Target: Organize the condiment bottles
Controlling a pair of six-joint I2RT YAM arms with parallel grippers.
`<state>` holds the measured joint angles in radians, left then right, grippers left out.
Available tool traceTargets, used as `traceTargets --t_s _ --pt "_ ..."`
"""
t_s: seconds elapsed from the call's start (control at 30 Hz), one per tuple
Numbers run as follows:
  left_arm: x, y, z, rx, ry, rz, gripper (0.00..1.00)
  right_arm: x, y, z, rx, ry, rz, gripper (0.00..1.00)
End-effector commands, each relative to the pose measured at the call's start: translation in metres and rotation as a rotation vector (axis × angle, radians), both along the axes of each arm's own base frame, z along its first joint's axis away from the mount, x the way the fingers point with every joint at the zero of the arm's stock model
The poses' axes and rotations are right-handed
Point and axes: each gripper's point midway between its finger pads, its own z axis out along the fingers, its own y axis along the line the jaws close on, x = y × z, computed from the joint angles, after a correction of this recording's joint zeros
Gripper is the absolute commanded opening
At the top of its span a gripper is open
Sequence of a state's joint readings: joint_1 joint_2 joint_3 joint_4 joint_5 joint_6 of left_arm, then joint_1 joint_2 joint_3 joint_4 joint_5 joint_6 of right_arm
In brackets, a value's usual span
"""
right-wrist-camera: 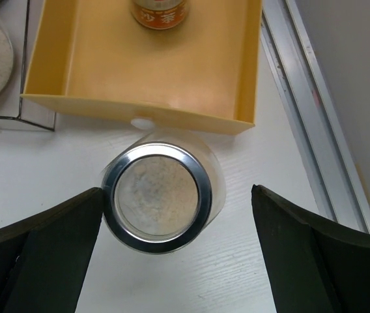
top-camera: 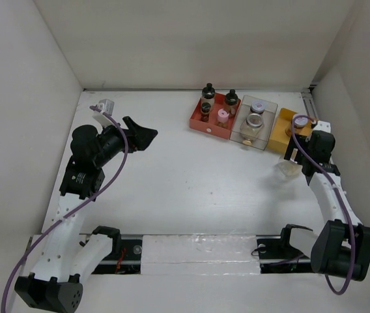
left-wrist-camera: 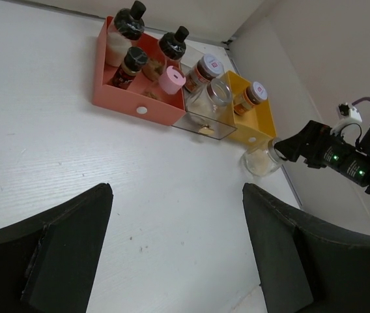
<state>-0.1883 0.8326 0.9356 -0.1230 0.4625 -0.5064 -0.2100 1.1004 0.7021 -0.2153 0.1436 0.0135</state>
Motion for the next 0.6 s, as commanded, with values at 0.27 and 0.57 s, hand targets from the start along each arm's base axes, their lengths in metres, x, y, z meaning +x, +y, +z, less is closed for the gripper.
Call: traceTargets --t_s 0.27,0.57 --pt "-0.005 -0.005 0.012 -0.024 -0.052 -0.036 0.77 0.018 0.008 0.023 0.002 -0.088 0.061 1.00" --pt "-0.005 -0.005 0.012 -0.024 -0.052 -0.036 0.77 0.025 0.005 0.011 0.005 -0.048 0.051 0.99"
